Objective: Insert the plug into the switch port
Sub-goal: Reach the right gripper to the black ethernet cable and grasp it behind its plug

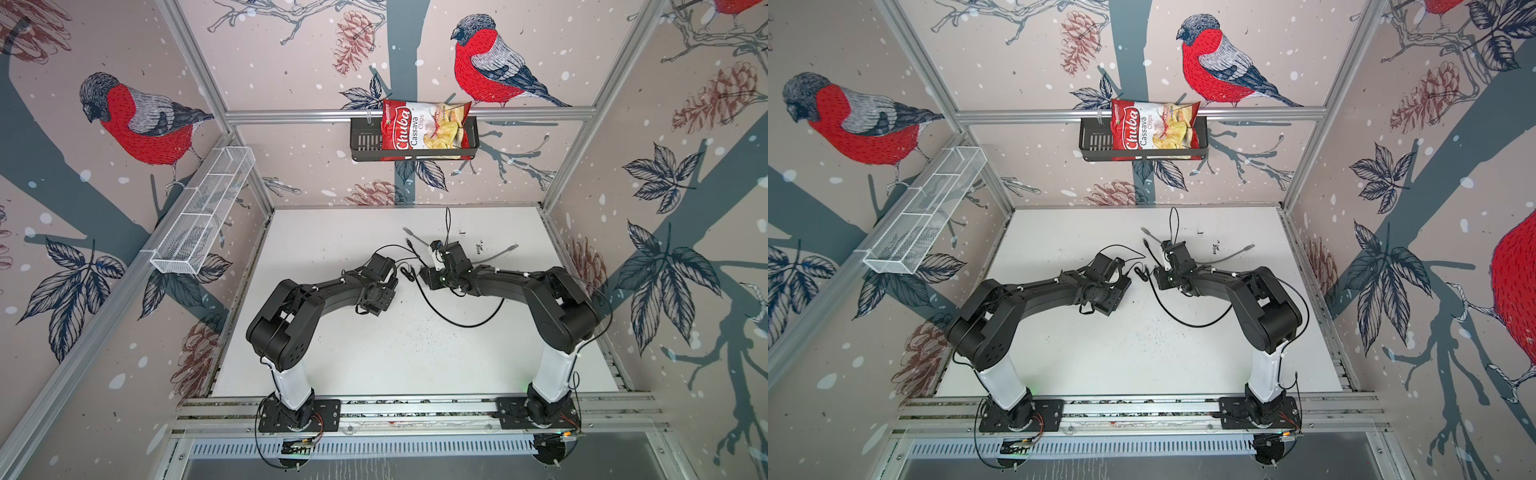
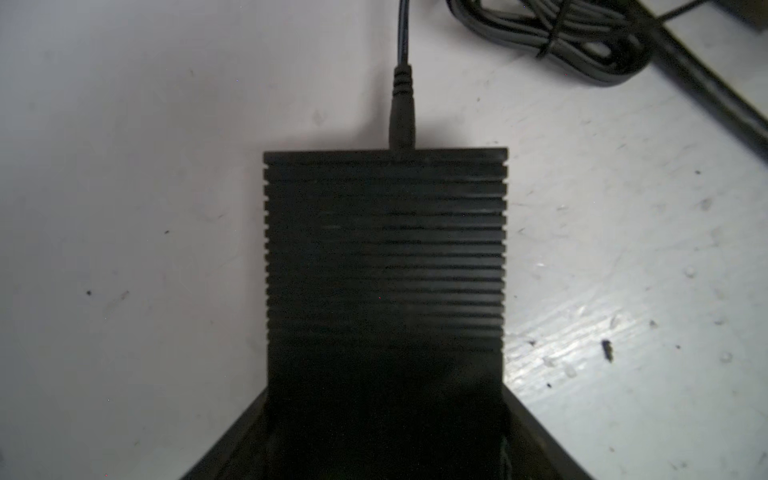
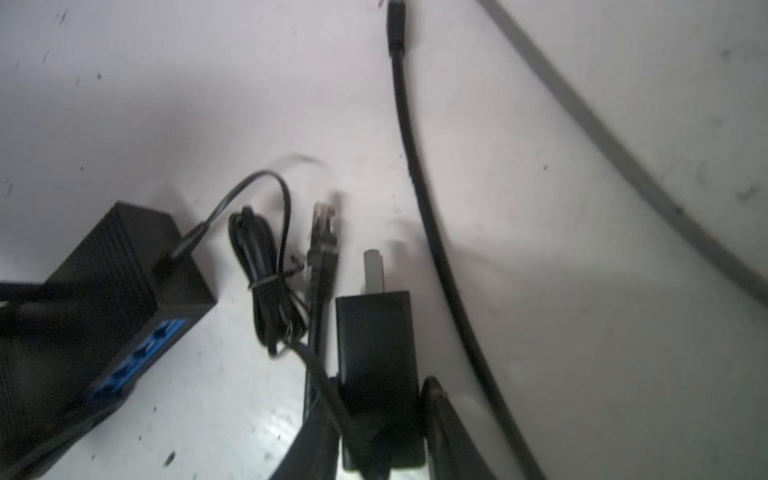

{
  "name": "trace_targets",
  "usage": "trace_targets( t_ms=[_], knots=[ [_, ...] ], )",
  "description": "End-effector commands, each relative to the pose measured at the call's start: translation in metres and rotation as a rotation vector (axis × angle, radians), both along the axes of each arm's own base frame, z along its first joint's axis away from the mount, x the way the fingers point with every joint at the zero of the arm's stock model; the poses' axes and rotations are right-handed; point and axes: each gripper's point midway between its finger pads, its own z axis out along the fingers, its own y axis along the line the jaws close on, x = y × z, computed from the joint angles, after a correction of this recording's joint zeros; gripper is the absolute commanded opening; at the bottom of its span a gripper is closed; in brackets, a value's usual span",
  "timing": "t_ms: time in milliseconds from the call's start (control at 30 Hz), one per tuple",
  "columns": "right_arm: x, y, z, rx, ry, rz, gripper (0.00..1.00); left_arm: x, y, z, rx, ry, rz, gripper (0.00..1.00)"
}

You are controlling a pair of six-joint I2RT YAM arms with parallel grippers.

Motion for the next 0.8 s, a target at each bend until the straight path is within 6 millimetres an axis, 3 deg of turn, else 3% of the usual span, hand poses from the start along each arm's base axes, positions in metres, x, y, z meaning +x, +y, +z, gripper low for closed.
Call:
trace_targets(
  t_ms=[0,100,233,400,767],
  knots=[
    [0.019,0.007,0.009,0.029,-0.034,0.002,0.33,-0.027,0.026,-0.016,0.13,0.1,-0.026,0.72],
    [0.032,0.013,0.015,0.054,-0.046,0.01,0.35,-0.029,0.028,-0.016,0.135,0.099,-0.029,0.72],
    [0.038,0.014,0.018,0.056,-0.047,0.022,0.49,-0.027,0.027,-0.013,0.13,0.09,-0.026,0.73],
    [0.027,0.009,0.023,0.035,-0.054,0.053,0.57,-0.023,0.023,-0.009,0.107,0.073,-0.02,0.74],
    [-0.007,-0.026,0.02,-0.067,-0.052,0.032,0.6,-0.013,0.016,0.005,0.062,0.019,-0.015,0.74]
  ],
)
